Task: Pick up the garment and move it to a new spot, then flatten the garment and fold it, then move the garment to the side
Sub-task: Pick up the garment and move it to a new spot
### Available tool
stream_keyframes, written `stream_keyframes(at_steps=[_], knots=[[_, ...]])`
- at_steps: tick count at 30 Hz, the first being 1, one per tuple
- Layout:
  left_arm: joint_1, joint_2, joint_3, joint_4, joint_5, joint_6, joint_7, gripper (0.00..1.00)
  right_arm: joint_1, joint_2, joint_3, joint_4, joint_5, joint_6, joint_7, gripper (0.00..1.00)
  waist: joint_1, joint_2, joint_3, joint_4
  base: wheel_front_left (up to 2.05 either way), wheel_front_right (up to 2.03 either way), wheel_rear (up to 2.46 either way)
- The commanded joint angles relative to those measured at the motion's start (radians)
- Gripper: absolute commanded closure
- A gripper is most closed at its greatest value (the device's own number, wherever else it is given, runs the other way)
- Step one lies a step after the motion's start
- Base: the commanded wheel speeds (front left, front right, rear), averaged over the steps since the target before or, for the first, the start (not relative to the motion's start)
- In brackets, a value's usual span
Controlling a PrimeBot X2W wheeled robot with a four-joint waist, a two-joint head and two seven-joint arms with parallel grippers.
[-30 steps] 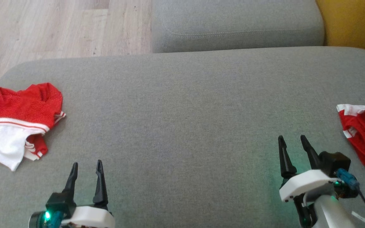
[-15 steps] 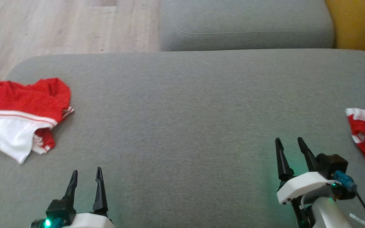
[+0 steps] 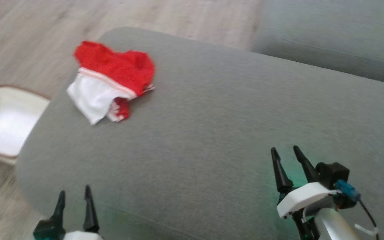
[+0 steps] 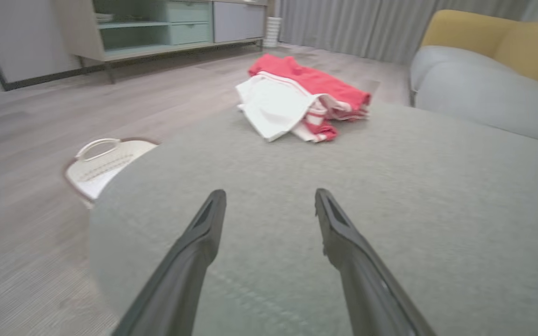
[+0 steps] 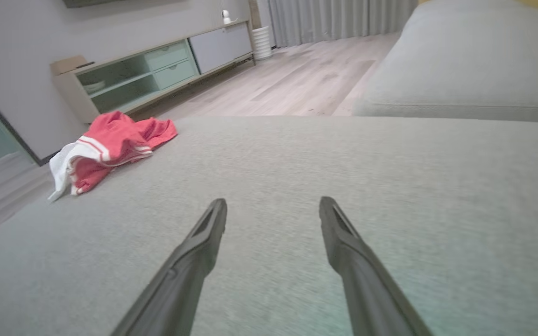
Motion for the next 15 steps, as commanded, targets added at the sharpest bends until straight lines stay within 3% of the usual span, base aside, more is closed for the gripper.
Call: stream_keyframes(at_steps=[1,10,15], knots=[[0.001,0.002,0.056,-0.022,-0.004,-0.002,-0.01,0.0,-0.04,-0.002,0.041,-0.024,0.011,-0.001,-0.011,0.0,-0.0001,0.0,0.017,0.098,0.0,0.0,0.0],[-0.027,0.004,0.157,-0.074,0.026,-0.043,-0.01,0.0,-0.074,-0.002,0.097,-0.017,0.016,-0.001,-0.011,0.0,-0.0001,0.0,0.059,0.088,0.0,0.0,0.0],[-0.159,0.053,0.187,-0.151,0.003,-0.109,-0.01,0.0,-0.106,-0.002,0.106,-0.02,-0.018,-0.001,-0.011,0.0,-0.0001,0.0,0.123,0.039,0.0,0.0,0.0]])
